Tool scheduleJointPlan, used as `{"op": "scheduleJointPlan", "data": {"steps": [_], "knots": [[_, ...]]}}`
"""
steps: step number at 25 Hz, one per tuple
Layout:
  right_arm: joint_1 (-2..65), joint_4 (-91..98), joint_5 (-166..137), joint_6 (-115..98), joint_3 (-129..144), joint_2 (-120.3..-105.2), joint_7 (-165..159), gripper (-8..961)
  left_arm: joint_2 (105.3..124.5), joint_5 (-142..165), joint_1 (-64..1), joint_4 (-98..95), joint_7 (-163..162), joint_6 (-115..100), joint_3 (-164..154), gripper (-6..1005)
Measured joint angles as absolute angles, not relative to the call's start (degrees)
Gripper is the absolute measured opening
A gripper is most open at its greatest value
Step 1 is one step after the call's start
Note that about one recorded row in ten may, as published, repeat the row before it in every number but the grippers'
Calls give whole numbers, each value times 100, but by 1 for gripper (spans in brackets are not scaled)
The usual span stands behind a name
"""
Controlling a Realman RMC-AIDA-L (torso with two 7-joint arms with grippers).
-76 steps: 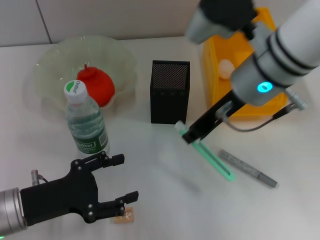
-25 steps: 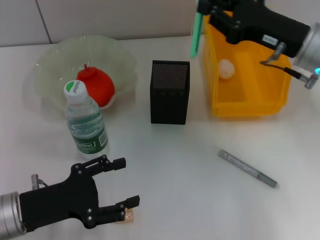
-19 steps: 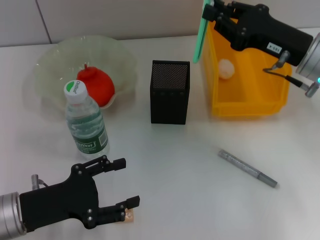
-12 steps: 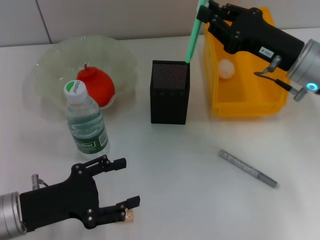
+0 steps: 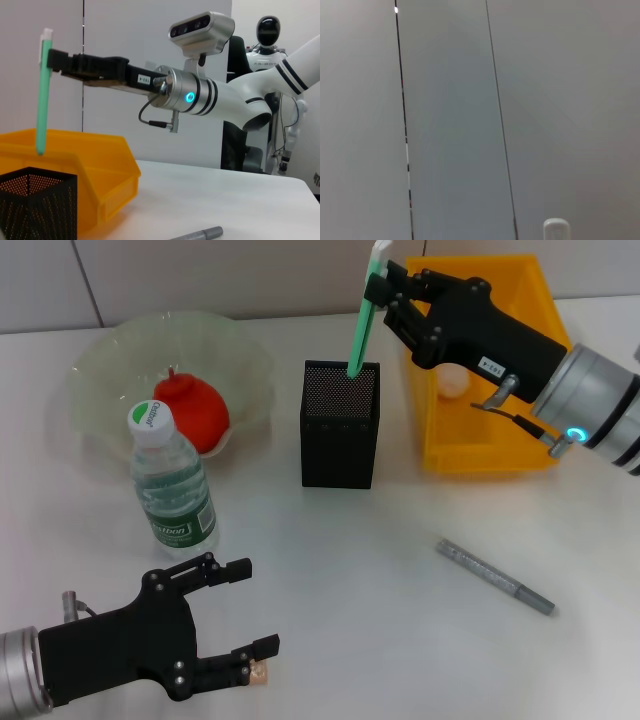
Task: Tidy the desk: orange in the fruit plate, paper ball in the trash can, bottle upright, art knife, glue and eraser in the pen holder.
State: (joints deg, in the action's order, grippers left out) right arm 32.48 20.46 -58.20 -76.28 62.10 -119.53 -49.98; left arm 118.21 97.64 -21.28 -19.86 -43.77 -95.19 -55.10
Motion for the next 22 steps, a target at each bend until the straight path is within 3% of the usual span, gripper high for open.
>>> {"op": "scheduleJointPlan", "data": {"steps": [22], "knots": [[3469,1626,-5853,-7123,6448,-11962,-4587,178,11830,9764,-2127,-1994,-4368,-9521,-5511,808]]}}
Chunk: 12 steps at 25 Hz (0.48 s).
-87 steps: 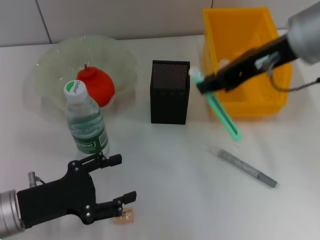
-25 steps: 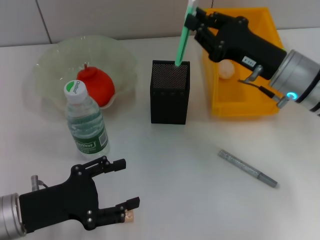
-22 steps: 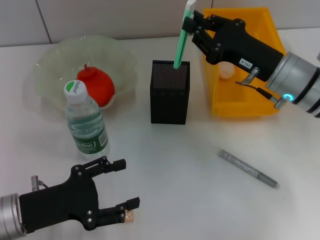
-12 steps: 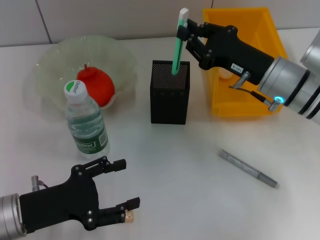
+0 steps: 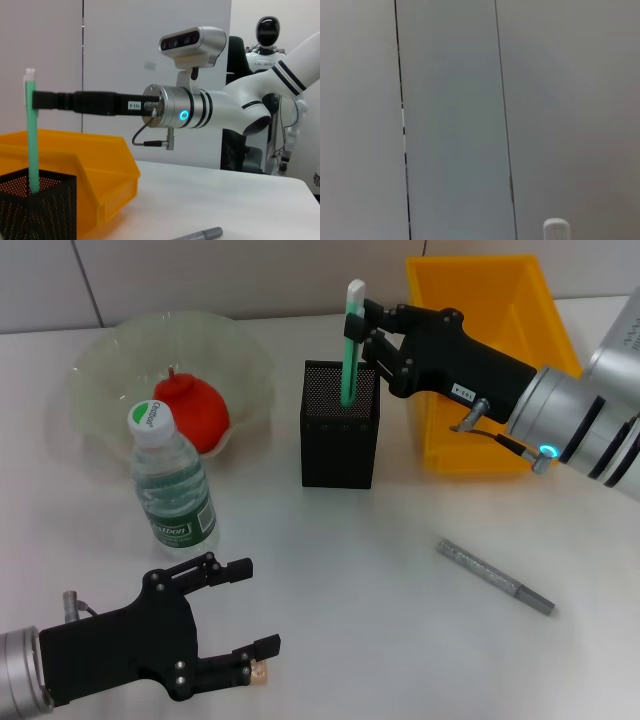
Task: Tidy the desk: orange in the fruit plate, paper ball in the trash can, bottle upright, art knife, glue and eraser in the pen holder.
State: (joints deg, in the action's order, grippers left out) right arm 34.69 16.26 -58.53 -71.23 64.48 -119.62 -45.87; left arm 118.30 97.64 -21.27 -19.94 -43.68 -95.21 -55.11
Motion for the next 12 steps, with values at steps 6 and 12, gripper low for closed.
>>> {"op": "scheduleJointPlan", "data": {"steps": [6,12], "knots": [[3460,1614,-5861,-6958,6477,-11962,-4610,273,11830,9764,-2127,-2003,-4368,-9526,-5511,808],[3399,1670,-5845,-7141,6444,-11956,-4722,514,11830,9764,-2127,-1999,-4368,-9528,-5511,808]]}}
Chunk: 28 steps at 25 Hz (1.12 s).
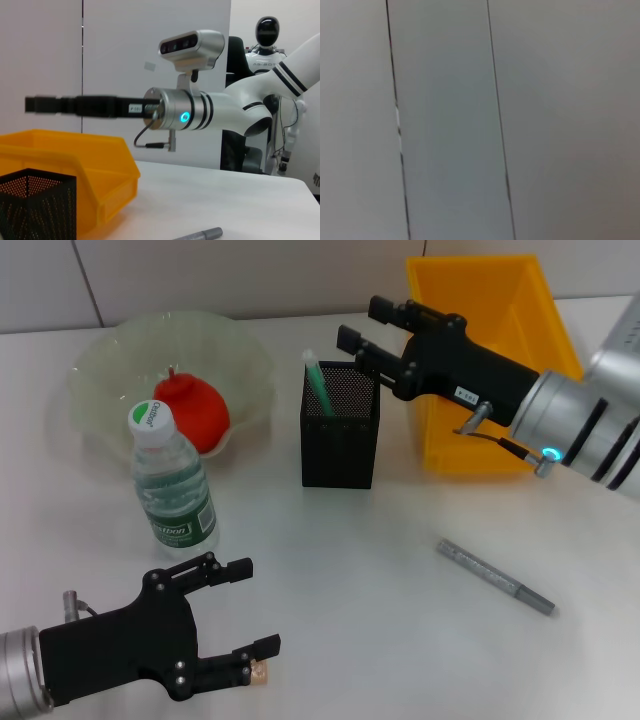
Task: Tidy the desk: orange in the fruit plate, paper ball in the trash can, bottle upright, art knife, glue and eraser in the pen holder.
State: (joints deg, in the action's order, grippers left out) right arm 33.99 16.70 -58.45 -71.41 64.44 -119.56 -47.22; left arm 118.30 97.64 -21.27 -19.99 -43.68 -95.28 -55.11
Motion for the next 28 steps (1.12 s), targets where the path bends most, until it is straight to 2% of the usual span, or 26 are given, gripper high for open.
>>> {"op": "scheduleJointPlan", "data": {"steps": [2,6,7,12,19,28], "knots": [[3244,1970,-5887,-7518,6446,-11915,-5221,586,11829,9765,-2127,-2001,-4368,-9531,-5511,808],[2906,2663,-6202,-7859,6458,-11891,-5915,646,11830,9765,-2127,-2002,-4368,-9545,-5511,809],[2580,3426,-6566,-8025,6430,-11898,-6511,661,11827,9765,-2127,-2004,-4368,-9565,-5511,809],[2093,4986,-7642,-8638,6327,-11895,-7927,734,11815,9765,-2123,-2004,-4399,-9583,-5510,809],[1955,5895,-9229,-9998,5609,-11897,-8558,837,11765,9780,-2131,-2138,-4614,-9740,-5511,809],[1801,5841,-10230,-10889,4722,-11893,-8276,837,11800,9881,-1992,-2768,-5245,-9860,-5474,809]]}}
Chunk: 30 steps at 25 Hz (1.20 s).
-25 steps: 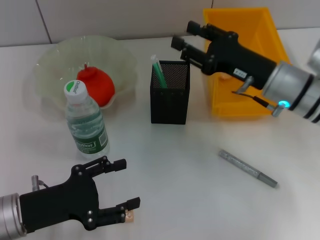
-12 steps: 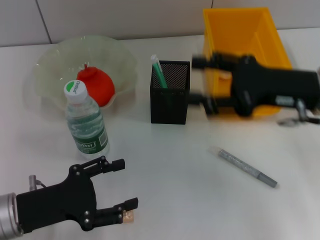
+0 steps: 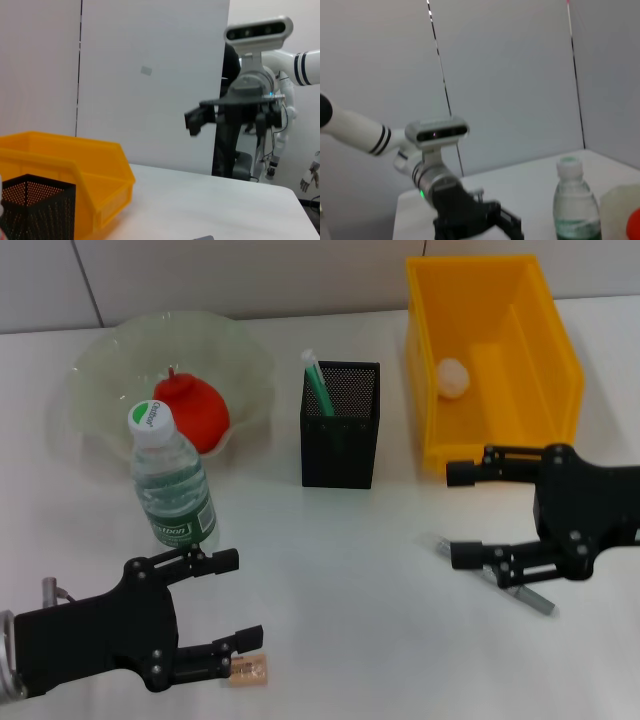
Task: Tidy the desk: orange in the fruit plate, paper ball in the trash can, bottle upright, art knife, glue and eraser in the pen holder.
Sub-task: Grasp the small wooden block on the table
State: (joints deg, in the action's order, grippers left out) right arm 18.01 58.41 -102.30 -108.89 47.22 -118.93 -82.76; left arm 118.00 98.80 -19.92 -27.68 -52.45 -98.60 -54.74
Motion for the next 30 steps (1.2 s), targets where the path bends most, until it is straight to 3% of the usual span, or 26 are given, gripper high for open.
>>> {"op": "scheduleJointPlan", "data": {"steps": [14,30], "knots": [[1854,4382,-10404,-10264,4756,-11896,-7122,837,11760,9855,-1773,-2881,-5282,-9890,-5458,808],[1858,4315,-10407,-10256,4754,-11895,-7107,836,11776,9896,-1603,-3534,-5918,-10011,-5490,808]]}}
